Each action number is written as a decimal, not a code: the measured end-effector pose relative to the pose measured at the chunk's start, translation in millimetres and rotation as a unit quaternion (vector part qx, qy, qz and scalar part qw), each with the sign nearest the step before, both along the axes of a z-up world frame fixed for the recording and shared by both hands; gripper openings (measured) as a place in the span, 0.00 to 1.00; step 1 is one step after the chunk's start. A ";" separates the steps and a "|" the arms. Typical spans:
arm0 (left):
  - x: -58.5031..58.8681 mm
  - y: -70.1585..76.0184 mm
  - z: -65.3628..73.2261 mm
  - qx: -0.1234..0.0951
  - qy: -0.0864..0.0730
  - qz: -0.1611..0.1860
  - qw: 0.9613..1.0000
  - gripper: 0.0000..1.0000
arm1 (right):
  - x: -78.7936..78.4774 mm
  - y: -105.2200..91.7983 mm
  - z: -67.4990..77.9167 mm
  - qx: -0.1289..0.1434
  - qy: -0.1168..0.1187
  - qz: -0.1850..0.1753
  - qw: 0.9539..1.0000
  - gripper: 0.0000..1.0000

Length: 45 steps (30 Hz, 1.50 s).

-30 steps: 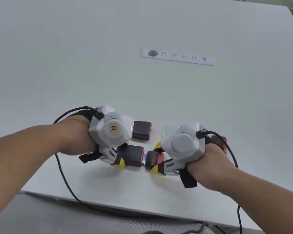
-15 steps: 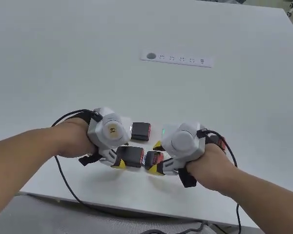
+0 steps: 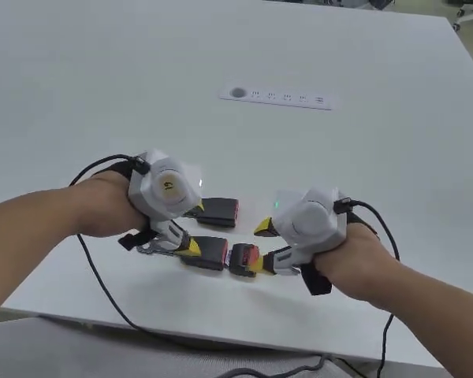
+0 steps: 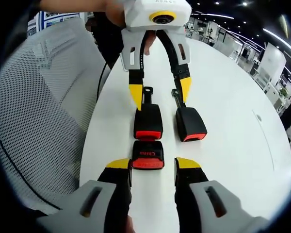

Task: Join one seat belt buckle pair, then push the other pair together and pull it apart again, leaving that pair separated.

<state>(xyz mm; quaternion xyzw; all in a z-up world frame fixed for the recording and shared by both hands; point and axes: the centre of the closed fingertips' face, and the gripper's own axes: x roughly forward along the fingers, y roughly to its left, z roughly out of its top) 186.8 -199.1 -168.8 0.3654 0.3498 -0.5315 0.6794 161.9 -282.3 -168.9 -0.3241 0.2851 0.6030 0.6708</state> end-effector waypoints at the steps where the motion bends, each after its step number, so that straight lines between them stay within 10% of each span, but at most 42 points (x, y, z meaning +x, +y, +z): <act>1: 1.6 -1.1 0.7 0.000 0.000 0.000 1.000 0.47 | 3.6 -4.7 0.3 -0.002 -0.002 -0.003 1.000 0.32; 23: 53.1 -3.2 -6.0 -0.007 0.007 0.009 1.000 0.48 | 53.9 -103.1 -6.0 -0.049 -0.012 -0.063 0.997 0.30; 36: 59.1 0.5 -20.0 0.020 0.023 -0.026 0.999 0.45 | 76.4 -154.5 -24.4 -0.086 -0.006 -0.074 0.994 0.32; 45: 61.5 8.1 -34.7 0.041 0.040 -0.030 0.998 0.41 | 73.6 -152.5 -30.9 -0.101 0.004 -0.042 0.994 0.32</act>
